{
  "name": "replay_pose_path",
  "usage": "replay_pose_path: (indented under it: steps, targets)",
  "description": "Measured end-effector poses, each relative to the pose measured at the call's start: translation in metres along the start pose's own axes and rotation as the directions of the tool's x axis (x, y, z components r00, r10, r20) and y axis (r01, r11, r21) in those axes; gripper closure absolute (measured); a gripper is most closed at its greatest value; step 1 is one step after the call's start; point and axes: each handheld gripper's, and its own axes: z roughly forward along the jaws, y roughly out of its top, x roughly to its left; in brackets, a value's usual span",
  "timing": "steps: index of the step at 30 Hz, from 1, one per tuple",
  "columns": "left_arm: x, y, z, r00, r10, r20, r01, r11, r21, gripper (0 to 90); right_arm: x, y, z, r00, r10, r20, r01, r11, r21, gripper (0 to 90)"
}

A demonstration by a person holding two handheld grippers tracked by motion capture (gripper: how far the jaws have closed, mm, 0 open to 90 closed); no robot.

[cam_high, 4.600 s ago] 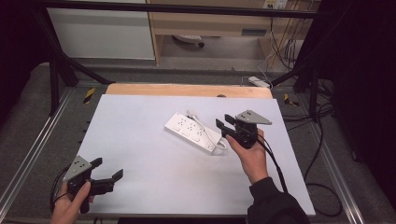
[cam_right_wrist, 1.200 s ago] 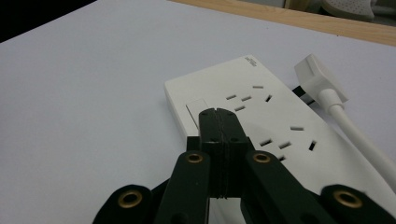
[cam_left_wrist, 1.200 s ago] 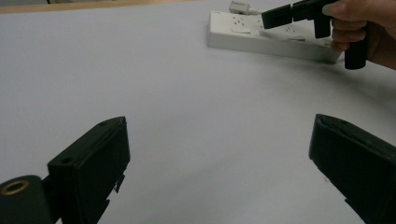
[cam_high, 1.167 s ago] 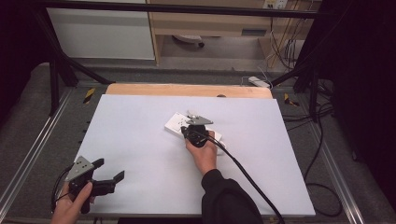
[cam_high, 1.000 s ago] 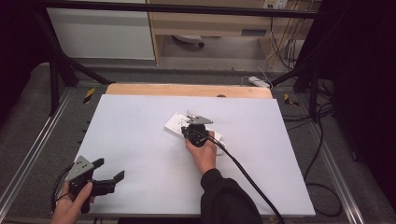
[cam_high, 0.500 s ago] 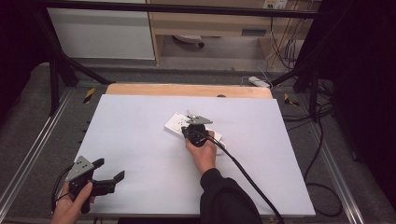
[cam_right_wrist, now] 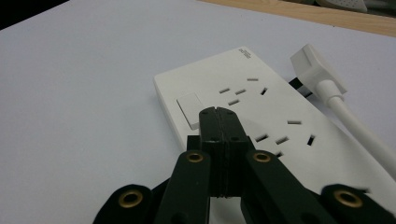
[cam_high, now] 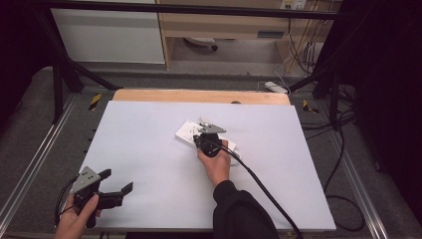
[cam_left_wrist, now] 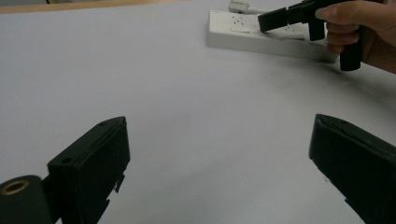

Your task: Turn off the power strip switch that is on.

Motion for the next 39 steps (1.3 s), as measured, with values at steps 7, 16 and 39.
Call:
replay_pose_path:
  steps: [7, 16, 39]
  targets:
    - [-0.0002, 0.0, 0.0003, 1.0, 0.001, 0.001, -0.001, 1.0, 0.003, 5.2, 0.0003, -0.001, 0.0001, 1.0, -0.002, 0.001, 0.002, 1.0, -0.006, 90.0]
    - [-0.0002, -0.0001, 0.0002, 1.0, 0.001, 0.0, -0.001, 1.0, 0.004, 5.2, 0.0012, -0.0023, 0.0006, 0.9999, -0.011, 0.005, 0.011, 1.0, -0.013, 90.0]
    - [0.0, -0.0002, 0.0001, 1.0, 0.0, 0.001, 0.0, 1.0, 0.003, 5.2, 0.005, -0.0048, 0.0039, 1.0, -0.004, -0.007, 0.004, 1.0, -0.022, 90.0]
